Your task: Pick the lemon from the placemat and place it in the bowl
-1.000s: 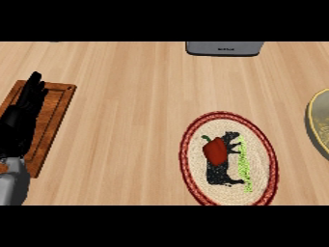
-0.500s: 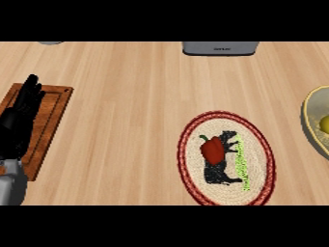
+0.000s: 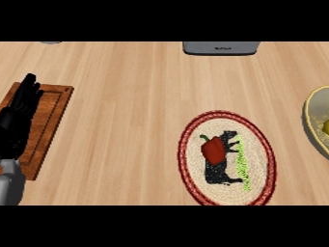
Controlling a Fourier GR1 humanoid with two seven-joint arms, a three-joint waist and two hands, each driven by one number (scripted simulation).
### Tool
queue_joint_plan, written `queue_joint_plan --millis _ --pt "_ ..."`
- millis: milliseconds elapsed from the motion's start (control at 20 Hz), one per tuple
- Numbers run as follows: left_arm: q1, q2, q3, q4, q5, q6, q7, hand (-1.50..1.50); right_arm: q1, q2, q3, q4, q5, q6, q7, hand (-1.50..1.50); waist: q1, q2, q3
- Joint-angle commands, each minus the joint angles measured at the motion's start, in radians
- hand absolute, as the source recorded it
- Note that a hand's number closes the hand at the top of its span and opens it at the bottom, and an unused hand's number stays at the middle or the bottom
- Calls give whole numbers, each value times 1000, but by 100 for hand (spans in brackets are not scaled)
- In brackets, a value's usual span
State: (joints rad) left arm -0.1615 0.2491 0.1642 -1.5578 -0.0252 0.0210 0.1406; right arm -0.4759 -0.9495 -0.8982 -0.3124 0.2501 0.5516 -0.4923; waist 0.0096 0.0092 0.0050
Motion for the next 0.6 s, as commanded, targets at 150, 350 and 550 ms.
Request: queue_joint_plan --millis 150,350,550 --pt "-11 29 31 19 23 -25 3 0 140 -154 -71 104 -76 246 -63 -150 -12 -2 2" --pt "-10 9 12 7 5 -6 3 0 158 -123 -83 96 -105 275 -92 -150 -9 -1 6" --pt "-6 -1 3 6 -5 0 -2 0 164 -148 -96 83 -141 334 -66 -150 -10 -3 5"
